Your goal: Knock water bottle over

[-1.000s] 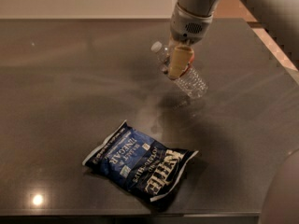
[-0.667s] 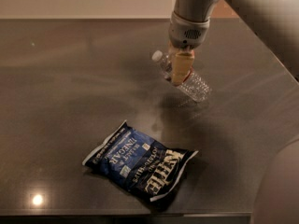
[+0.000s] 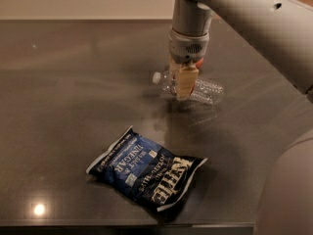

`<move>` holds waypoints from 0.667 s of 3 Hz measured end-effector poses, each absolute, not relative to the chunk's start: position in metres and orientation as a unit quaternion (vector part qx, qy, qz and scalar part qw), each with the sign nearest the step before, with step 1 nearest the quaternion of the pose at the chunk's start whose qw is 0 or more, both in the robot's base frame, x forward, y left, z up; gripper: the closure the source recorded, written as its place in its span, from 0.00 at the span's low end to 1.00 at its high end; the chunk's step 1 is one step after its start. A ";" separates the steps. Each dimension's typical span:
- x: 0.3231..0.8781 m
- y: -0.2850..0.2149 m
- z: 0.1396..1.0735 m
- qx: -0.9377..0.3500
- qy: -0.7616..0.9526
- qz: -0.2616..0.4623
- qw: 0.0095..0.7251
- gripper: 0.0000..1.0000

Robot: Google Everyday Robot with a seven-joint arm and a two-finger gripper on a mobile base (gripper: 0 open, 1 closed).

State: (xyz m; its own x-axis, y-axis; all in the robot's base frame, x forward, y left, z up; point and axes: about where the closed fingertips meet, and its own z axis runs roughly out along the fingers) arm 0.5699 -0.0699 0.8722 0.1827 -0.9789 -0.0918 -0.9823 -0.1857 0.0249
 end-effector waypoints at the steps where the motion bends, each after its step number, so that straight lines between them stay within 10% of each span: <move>1: 0.560 -0.065 0.854 -0.781 0.622 0.059 0.003 0.00; 2: 0.560 -0.065 0.854 -0.781 0.622 0.059 0.003 0.00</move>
Offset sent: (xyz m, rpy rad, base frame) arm -0.0397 -0.0100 -0.0204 -0.0649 0.1610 0.0693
